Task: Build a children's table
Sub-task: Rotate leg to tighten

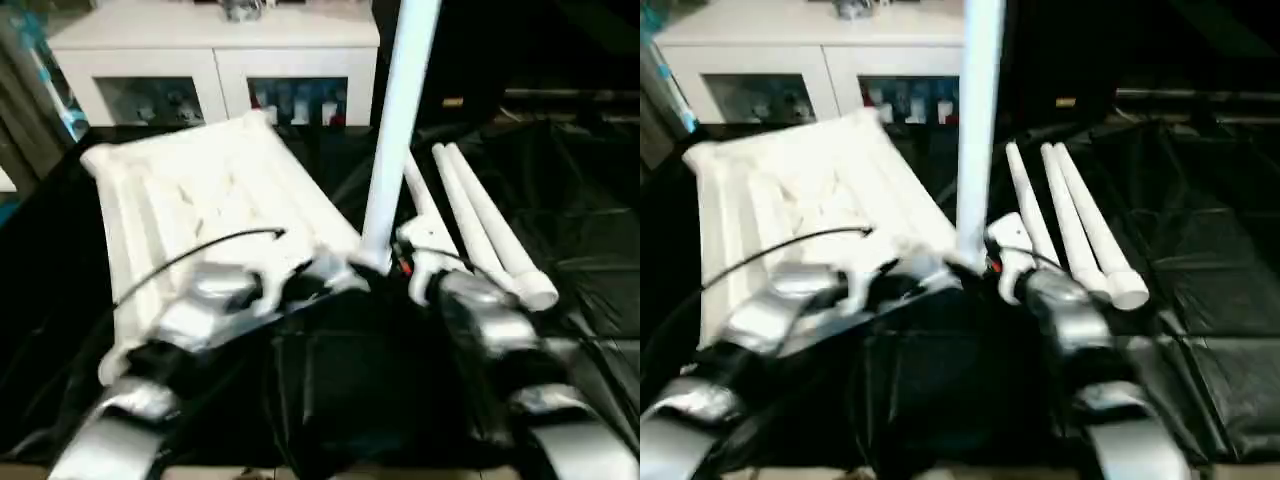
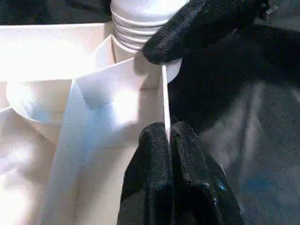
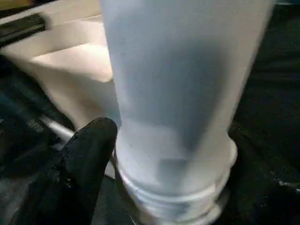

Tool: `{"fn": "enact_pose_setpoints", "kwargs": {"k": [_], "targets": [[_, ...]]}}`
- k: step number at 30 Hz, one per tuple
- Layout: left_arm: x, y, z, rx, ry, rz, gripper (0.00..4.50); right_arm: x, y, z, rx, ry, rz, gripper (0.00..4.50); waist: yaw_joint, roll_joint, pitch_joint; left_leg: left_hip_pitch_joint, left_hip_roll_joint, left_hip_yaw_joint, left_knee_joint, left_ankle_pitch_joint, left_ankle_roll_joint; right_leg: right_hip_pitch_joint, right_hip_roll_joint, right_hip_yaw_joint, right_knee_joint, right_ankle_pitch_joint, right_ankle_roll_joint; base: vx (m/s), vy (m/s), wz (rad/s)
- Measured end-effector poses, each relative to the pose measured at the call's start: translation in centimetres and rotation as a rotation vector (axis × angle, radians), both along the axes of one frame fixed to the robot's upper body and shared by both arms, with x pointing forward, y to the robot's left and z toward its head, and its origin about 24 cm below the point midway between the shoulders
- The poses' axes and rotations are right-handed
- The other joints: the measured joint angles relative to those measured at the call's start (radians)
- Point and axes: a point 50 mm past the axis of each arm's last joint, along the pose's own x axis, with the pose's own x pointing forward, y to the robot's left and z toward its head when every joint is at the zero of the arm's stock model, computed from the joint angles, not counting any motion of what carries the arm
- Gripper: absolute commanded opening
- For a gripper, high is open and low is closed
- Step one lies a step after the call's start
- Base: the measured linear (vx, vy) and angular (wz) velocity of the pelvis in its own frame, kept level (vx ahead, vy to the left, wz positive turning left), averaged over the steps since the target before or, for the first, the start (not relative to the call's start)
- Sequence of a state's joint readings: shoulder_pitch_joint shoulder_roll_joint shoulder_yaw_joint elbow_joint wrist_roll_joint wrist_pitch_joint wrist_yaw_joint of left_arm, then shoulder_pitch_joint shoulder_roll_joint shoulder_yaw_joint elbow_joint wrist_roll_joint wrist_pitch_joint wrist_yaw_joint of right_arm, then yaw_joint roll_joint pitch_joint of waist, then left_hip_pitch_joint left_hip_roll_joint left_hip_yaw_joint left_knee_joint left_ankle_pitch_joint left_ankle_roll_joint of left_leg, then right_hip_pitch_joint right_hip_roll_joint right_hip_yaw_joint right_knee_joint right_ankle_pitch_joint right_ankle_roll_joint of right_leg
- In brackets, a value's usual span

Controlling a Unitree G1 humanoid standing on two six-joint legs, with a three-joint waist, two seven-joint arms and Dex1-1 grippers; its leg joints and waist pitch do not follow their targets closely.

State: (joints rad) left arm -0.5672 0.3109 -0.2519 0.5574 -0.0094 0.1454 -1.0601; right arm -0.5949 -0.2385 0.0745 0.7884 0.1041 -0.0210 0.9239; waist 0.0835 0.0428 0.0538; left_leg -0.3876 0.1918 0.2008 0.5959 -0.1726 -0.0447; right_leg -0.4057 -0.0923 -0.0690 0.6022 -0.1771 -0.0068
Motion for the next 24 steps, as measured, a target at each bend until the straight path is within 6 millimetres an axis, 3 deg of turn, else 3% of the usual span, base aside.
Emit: {"fn": "enact_pose_setpoints", "kwargs": {"k": [4,16,24], "targets": [[-0.5,0.8,0.2,0.005,0.016,-0.052,0.00,-0.3,-0.6,0.1,0.012,0.032,0.075,3.64,0.008,-0.001,0.001,-0.004,0.000,0.001,0.000,0.003,0.005,-0.003,0.000,0.000,0.000,-0.001,0.000,0.000,0.000,0.00],[-0.7,1.1,0.1,0.003,0.025,-0.051,0.00,-0.8,-0.4,0.1,0.036,0.067,0.114,2.83,0.006,-0.003,0.002,-0.002,0.000,0.001,0.003,0.000,0.000,-0.003,-0.001,0.002,0.004,0.000,0.000,0.000,0.000,0.00],[1.6,-1.8,-0.4,-0.006,0.024,0.172,0.00,1.4,1.5,-0.7,0.012,0.036,-0.304,2.77,-0.003,-0.004,0.001,0.006,-0.002,0.001,0.001,0.000,-0.001,0.000,-0.001,0.004,0.007,-0.005,0.007,0.000,0.000,0.00]]}}
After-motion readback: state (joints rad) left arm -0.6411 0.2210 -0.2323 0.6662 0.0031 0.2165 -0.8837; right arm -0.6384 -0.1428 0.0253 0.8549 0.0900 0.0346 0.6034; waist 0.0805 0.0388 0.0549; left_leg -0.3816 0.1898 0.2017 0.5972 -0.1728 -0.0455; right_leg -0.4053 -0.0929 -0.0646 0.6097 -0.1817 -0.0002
